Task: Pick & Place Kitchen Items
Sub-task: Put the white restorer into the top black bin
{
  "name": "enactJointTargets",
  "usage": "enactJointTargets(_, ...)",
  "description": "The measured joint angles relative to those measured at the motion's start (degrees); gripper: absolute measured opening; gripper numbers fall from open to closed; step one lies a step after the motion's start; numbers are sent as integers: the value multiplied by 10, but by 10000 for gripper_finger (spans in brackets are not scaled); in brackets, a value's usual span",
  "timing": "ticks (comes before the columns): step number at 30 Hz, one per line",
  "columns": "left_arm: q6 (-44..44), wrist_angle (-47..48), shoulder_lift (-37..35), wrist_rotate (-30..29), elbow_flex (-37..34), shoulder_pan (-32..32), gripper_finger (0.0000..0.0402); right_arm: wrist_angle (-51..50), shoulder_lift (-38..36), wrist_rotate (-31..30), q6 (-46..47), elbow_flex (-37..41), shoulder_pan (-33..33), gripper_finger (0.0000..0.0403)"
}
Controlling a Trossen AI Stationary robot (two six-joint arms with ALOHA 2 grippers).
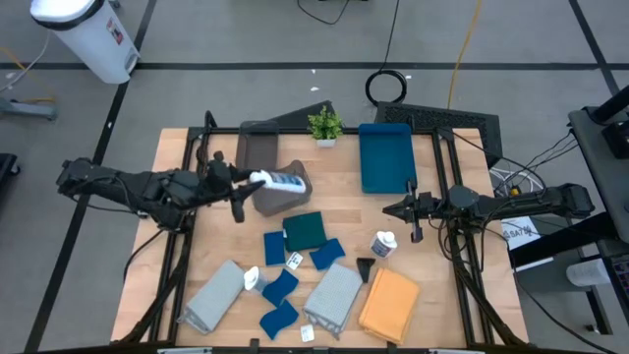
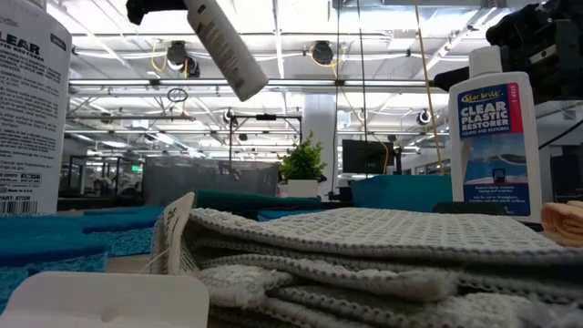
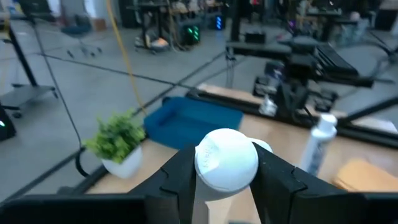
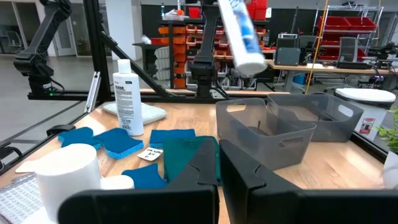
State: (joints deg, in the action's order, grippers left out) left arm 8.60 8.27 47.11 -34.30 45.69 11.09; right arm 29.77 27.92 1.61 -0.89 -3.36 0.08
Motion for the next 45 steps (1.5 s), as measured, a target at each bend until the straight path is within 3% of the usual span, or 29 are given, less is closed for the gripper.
enactJointTargets(21,-38,100,7,-22,178,-143,120,0,0,0,0,0,0,0)
enactJointTargets(33,-55,130,26,-11,191,-274,120,0,0,0,0,0,0,0)
enactJointTargets(45,-47,135,94,70,191,-380,120,0,0,0,0,0,0,0)
